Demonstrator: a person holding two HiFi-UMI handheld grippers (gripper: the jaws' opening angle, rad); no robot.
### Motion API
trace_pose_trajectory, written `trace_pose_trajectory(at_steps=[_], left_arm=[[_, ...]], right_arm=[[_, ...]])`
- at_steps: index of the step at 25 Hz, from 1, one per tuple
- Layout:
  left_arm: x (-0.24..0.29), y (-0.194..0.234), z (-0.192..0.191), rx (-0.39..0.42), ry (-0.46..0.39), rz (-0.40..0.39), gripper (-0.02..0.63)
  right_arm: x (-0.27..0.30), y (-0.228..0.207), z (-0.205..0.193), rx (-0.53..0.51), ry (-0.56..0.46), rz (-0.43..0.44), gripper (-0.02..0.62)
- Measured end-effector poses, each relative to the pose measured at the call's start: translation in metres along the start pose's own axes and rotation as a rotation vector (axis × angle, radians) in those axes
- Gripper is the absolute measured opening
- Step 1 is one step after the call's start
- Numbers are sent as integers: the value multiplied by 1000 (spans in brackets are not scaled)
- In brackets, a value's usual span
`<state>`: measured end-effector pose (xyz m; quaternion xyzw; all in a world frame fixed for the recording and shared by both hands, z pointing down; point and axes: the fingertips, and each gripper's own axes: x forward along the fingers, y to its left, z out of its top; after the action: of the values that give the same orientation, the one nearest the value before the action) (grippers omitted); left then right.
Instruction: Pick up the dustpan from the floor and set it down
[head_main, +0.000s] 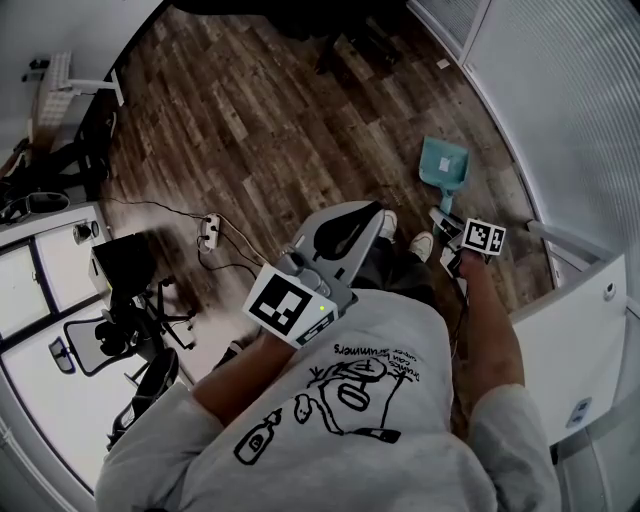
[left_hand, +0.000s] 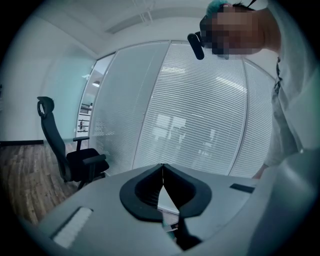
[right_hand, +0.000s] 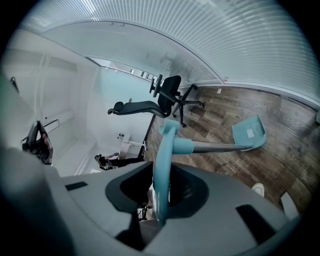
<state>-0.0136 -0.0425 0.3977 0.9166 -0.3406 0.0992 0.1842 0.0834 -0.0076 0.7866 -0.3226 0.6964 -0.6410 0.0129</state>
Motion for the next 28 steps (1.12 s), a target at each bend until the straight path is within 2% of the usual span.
trace_pose_trajectory(at_steps=[12, 28], left_arm=[[-3, -2, 2, 0, -7, 0, 2], [-3, -3, 0, -1, -4, -2, 2]], right_arm=[[-1, -5, -13, 16, 51, -36, 94], [-1, -4, -23, 49, 116, -40, 164]])
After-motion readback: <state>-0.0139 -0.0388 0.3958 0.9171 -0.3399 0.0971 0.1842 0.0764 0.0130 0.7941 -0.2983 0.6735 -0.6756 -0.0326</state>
